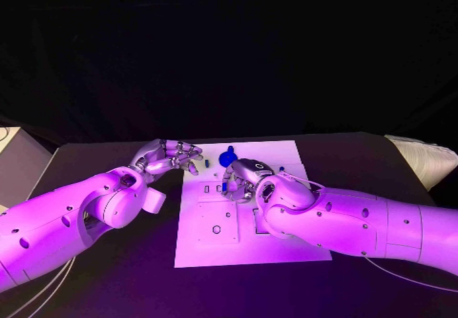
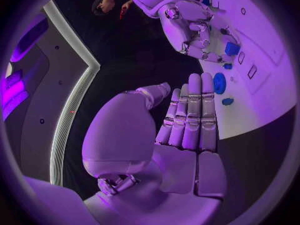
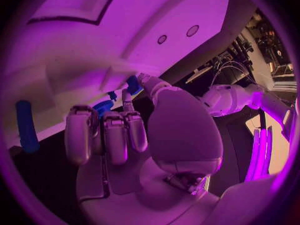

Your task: Assemble the parts on the task board

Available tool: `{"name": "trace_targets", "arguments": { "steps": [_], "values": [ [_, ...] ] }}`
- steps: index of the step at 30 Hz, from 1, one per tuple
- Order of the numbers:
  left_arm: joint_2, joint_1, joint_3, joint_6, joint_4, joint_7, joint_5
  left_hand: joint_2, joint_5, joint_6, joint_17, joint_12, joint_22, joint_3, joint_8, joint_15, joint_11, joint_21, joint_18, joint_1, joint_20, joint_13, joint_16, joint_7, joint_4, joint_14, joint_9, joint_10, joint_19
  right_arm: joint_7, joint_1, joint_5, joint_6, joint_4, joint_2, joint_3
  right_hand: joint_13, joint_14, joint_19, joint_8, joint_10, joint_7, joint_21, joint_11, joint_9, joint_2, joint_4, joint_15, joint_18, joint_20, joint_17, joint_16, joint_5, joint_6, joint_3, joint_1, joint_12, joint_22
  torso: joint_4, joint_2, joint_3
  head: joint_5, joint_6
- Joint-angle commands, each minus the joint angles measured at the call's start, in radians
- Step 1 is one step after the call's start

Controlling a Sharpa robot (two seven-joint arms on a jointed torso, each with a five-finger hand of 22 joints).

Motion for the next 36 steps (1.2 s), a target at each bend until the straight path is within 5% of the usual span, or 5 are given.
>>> {"name": "trace_targets", "arguments": {
  "steps": [1, 20, 24, 27, 36],
  "values": [
    [0.001, 0.0, 0.001, 0.018, 0.001, 0.002, -0.003, 0.002, 0.0, -0.005, 0.001, 0.0, 0.001, 0.0, -0.005, -0.002, 0.003, 0.004, 0.004, -0.006, -0.002, 0.001, -0.002, -0.003, -0.004, -0.005, 0.001, 0.004, -0.005, 0.025, -0.001, 0.001, 0.009, 0.0, 0.0, 0.0, 0.188, 0.101, 0.054, -0.011, 0.018, 0.003, -0.005, 0.011, -0.005, -0.01, 0.005, 0.014, -0.015, 0.012, 0.249, 0.002, -0.008, -0.019, -0.019, -0.001, -0.014, 0.088, 0.0008, 0.0, -0.0004, -0.001, 0.0],
    [0.008, -0.001, 0.0, 0.009, -0.008, -0.05, -0.078, -0.008, -0.003, -0.041, 0.109, 0.075, 0.049, -0.032, -0.021, -0.029, -0.021, 0.095, 0.005, -0.025, -0.022, 0.054, 0.156, -0.02, -0.012, 0.085, 0.011, 0.065, 0.045, 0.147, 0.007, 0.062, -0.089, 0.054, -0.078, 0.001, 0.161, 0.099, 0.049, -0.037, -0.012, 0.028, -0.019, 0.034, -0.027, 0.017, 0.095, 0.036, -0.011, 0.035, 0.24, -0.002, -0.041, -0.066, -0.231, 0.059, -0.037, 0.081, -0.0027, -0.005, 0.0012, 0.002, 0.007],
    [0.015, -0.001, 0.0, -0.006, -0.017, -0.106, -0.128, -0.002, 0.005, -0.094, 0.412, 0.309, 0.119, -0.088, 0.068, -0.042, -0.042, 0.212, 0.004, -0.044, -0.035, 0.225, 0.531, -0.032, 0.009, 0.167, 0.069, 0.022, 0.082, 0.276, 0.026, 0.162, -0.102, 0.071, -0.123, 0.005, 0.157, 0.098, 0.047, -0.043, -0.017, 0.033, -0.025, 0.038, -0.032, 0.034, 0.12, 0.039, -0.01, 0.039, 0.237, -0.003, -0.035, -0.077, -0.249, 0.092, -0.038, 0.077, -0.0066, -0.014, 0.0027, 0.006, 0.01],
    [0.024, -0.001, 0.0, -0.019, -0.025, -0.161, -0.164, 0.002, 0.002, -0.133, 0.607, 0.615, 0.294, -0.091, 0.19, -0.046, -0.045, 0.379, -0.014, -0.06, -0.039, 0.445, 0.761, -0.038, 0.06, 0.233, 0.13, -0.102, 0.121, 0.337, 0.045, 0.242, -0.093, 0.087, -0.156, 0.009, 0.156, 0.097, 0.045, -0.038, -0.02, 0.032, -0.029, 0.038, -0.031, 0.055, 0.125, 0.04, -0.009, 0.041, 0.232, -0.006, 0.004, -0.07, -0.237, 0.114, -0.038, 0.074, -0.009, -0.021, 0.0035, 0.006, 0.012],
    [0.064, 0.009, 0.0, 0.008, -0.052, -0.378, -0.318, -0.02, -0.001, -0.145, 0.782, 0.966, 0.609, -0.14, 0.333, -0.061, -0.063, 0.615, -0.058, -0.127, -0.053, 0.718, 0.94, -0.06, 0.173, 0.338, 0.173, -0.038, 0.242, 0.402, 0.095, 0.441, -0.058, 0.081, -0.228, 0.022, 0.162, 0.097, 0.046, -0.027, -0.013, 0.029, -0.026, 0.036, -0.028, 0.06, 0.126, 0.038, -0.01, 0.04, 0.234, -0.005, 0.009, -0.055, -0.23, 0.116, -0.031, 0.078, -0.0121, -0.049, 0.0107, 0.023, 0.01]
  ]
}}
